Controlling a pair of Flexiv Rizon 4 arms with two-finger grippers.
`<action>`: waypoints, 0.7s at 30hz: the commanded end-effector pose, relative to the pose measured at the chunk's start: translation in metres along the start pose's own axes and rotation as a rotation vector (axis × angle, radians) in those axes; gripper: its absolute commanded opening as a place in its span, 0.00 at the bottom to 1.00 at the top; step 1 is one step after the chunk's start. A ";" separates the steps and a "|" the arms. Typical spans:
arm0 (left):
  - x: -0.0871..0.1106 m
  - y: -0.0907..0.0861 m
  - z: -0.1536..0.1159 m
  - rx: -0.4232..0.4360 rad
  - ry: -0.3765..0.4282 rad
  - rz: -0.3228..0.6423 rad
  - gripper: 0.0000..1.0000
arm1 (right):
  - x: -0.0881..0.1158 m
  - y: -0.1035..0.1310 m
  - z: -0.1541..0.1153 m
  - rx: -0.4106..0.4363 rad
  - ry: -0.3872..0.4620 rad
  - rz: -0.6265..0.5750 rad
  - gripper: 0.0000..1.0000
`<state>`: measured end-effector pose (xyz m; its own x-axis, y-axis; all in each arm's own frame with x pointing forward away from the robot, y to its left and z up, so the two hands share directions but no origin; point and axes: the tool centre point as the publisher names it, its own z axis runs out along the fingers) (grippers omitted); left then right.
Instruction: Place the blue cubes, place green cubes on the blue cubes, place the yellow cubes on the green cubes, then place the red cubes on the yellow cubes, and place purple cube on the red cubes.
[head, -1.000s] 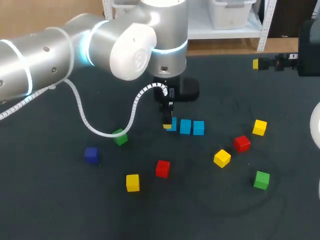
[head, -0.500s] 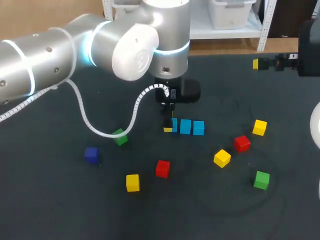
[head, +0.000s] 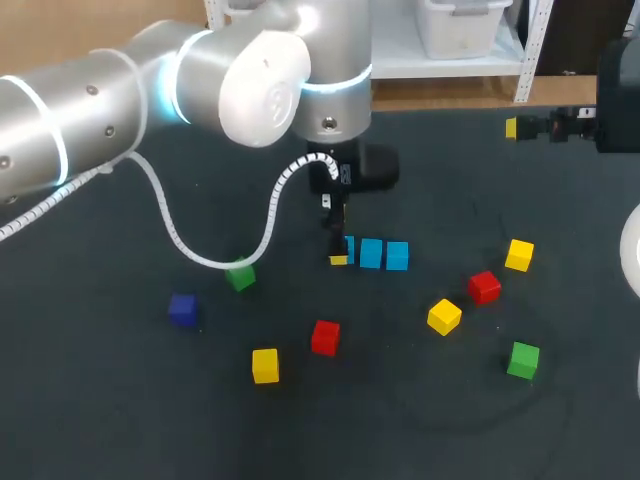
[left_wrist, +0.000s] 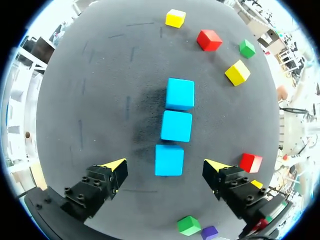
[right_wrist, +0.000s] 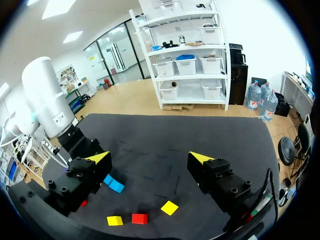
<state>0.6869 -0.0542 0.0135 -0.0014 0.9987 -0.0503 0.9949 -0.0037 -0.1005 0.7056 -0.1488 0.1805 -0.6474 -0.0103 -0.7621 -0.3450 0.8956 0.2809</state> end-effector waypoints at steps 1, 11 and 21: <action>0.012 0.000 -0.012 -0.001 -0.016 -0.024 1.00 | 0.000 -0.001 0.000 -0.003 0.000 -0.001 1.00; 0.059 -0.016 -0.026 -0.070 0.035 -0.171 1.00 | 0.000 -0.001 0.000 -0.003 0.000 -0.001 1.00; 0.107 -0.034 -0.038 -0.136 -0.004 -0.515 1.00 | 0.000 -0.001 0.000 -0.003 0.000 -0.001 1.00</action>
<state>0.6766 0.0342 0.0465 -0.4365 0.8992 0.0308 0.8982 0.4375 -0.0426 0.7056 -0.1488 0.1805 -0.6473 -0.0103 -0.7621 -0.3450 0.8956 0.2809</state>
